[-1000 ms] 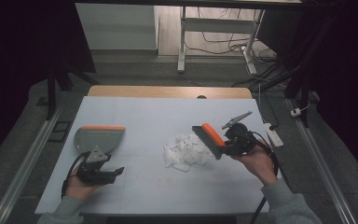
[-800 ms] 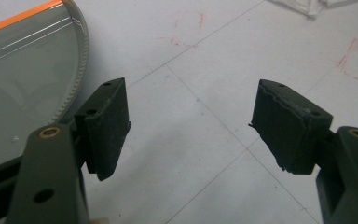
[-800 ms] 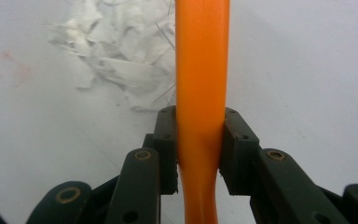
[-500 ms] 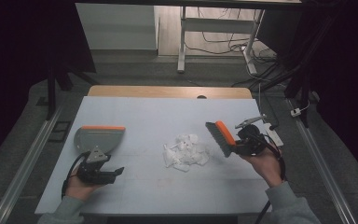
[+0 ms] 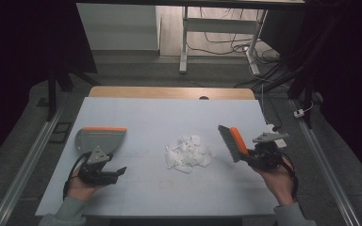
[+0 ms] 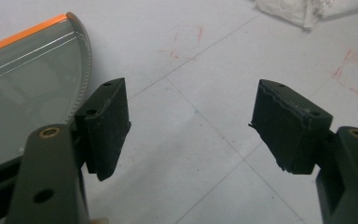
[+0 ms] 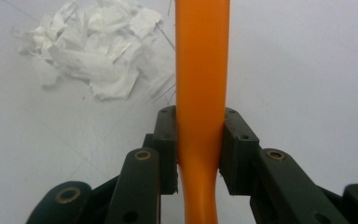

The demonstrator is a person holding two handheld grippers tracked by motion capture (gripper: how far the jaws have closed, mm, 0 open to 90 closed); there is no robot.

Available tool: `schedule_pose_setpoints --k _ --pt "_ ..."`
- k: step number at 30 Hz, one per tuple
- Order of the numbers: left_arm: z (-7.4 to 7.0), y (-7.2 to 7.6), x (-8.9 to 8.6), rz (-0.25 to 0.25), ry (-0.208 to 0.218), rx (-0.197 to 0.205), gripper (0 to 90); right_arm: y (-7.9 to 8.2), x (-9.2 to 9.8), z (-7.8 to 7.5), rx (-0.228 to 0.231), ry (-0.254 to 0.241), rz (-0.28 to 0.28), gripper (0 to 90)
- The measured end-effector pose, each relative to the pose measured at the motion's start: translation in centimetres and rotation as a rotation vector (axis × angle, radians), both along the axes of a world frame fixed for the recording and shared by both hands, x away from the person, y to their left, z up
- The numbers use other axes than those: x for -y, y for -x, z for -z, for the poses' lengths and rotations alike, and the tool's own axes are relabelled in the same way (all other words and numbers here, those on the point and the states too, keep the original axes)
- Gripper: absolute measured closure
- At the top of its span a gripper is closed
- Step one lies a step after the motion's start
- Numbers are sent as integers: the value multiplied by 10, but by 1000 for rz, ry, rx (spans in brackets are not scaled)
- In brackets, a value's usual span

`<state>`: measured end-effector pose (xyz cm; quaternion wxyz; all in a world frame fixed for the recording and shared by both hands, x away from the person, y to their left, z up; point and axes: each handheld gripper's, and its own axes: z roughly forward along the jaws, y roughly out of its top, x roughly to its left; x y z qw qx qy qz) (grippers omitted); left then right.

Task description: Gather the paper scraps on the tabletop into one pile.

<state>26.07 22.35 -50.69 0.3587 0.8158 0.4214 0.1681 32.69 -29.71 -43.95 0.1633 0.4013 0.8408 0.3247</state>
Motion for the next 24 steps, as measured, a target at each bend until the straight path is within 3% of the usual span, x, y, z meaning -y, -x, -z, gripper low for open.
schedule_pose_setpoints --k 8,15,24 --pt "0 0 1 1 0 2 280 14 19 17 48 -60 18 703" --pt "-1 4 3 6 3 11 280 19 26 24 74 -52 13 703" --pt "0 3 3 6 1 12 280 20 21 26 101 -44 -15 703"
